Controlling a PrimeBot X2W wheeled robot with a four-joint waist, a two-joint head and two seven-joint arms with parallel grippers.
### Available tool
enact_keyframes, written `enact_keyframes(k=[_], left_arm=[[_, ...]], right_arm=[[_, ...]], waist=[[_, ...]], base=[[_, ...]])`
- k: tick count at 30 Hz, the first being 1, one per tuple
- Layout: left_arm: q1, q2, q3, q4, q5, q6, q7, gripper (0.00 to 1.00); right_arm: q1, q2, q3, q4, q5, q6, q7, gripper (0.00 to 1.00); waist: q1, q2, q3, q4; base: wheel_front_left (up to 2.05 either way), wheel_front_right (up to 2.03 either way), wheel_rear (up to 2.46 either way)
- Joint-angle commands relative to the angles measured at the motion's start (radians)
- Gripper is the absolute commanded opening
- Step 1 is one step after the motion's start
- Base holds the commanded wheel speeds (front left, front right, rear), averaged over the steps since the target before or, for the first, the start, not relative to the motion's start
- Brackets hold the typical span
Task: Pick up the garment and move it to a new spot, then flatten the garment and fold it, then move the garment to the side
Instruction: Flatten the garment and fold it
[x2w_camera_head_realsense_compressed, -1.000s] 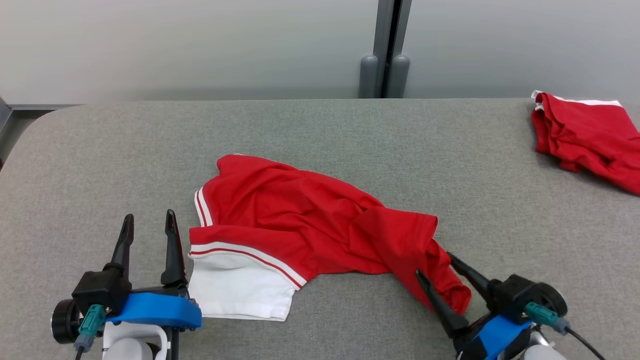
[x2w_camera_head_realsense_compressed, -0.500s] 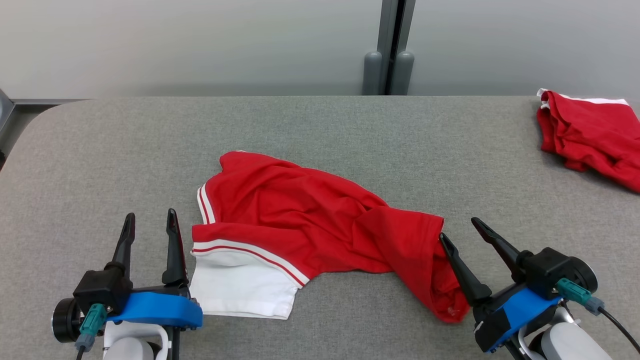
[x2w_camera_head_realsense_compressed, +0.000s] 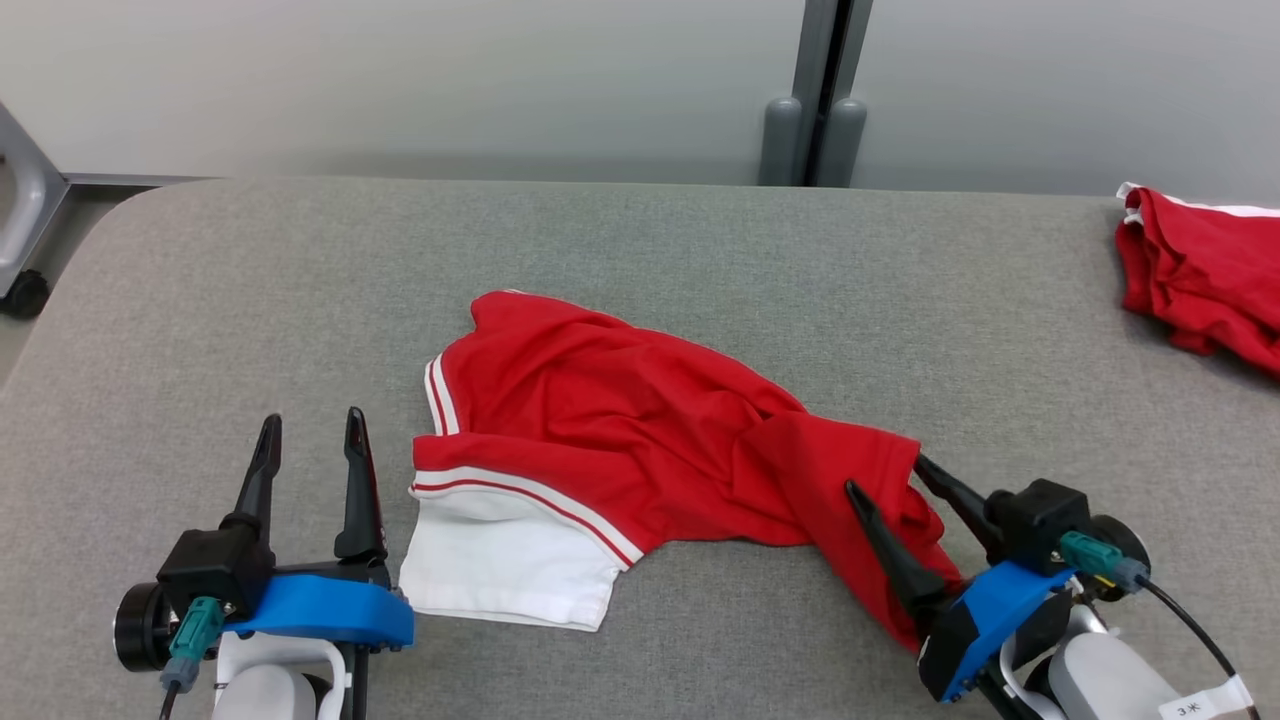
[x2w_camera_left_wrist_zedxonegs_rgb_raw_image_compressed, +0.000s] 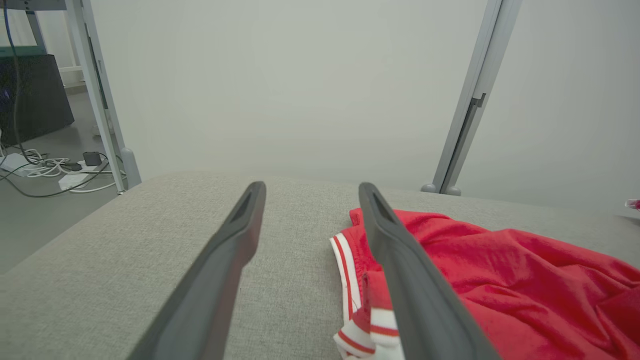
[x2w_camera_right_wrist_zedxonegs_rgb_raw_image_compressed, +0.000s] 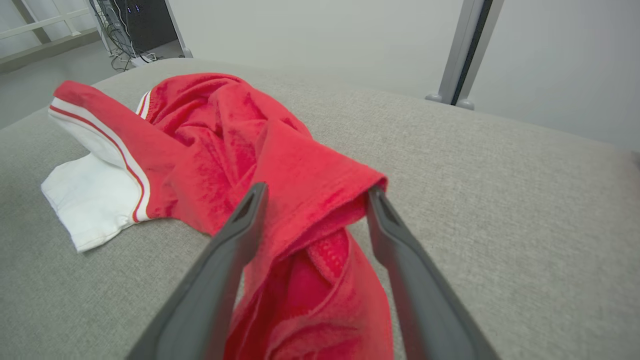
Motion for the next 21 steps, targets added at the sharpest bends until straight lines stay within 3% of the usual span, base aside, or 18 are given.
enact_keyframes(k=[1,3,4,5,11,21], left_arm=[[-0.011,-0.001,0.002,0.000,0.001,-0.005,-0.004,1.00],[-0.011,-0.001,0.002,0.001,0.000,-0.004,-0.004,1.00],[-0.011,-0.001,0.002,0.001,-0.001,-0.004,-0.004,1.00],[-0.011,-0.002,0.002,0.001,0.000,-0.004,-0.004,1.00],[-0.015,-0.002,-0.001,0.006,-0.001,0.000,-0.004,1.00],[0.001,-0.003,0.000,0.009,-0.001,0.001,-0.004,1.00]], right_arm=[[-0.008,0.004,0.005,0.010,0.004,0.000,0.002,1.00],[-0.022,0.011,0.011,0.024,0.015,0.000,-0.002,1.00],[-0.028,0.013,0.020,0.036,0.019,0.000,0.005,0.46],[-0.039,0.016,0.025,0.044,0.024,0.000,0.002,0.00],[-0.133,0.027,0.033,0.088,0.013,0.000,-0.061,0.00],[-0.273,-0.014,-0.003,0.094,0.026,0.000,-0.114,0.00]], waist=[[0.0000,0.0000,0.002,0.004],[0.0000,0.0000,0.003,0.008],[0.0000,0.0000,0.004,0.010],[0.0000,0.0000,0.005,0.011],[0.0000,0.0000,0.000,0.011],[0.0000,0.0000,-0.023,0.002]], base=[[0.00,0.00,0.00],[0.00,0.00,0.00],[0.00,0.00,0.00],[0.00,0.00,0.00],[0.00,0.00,0.00],[0.00,0.00,0.00]])
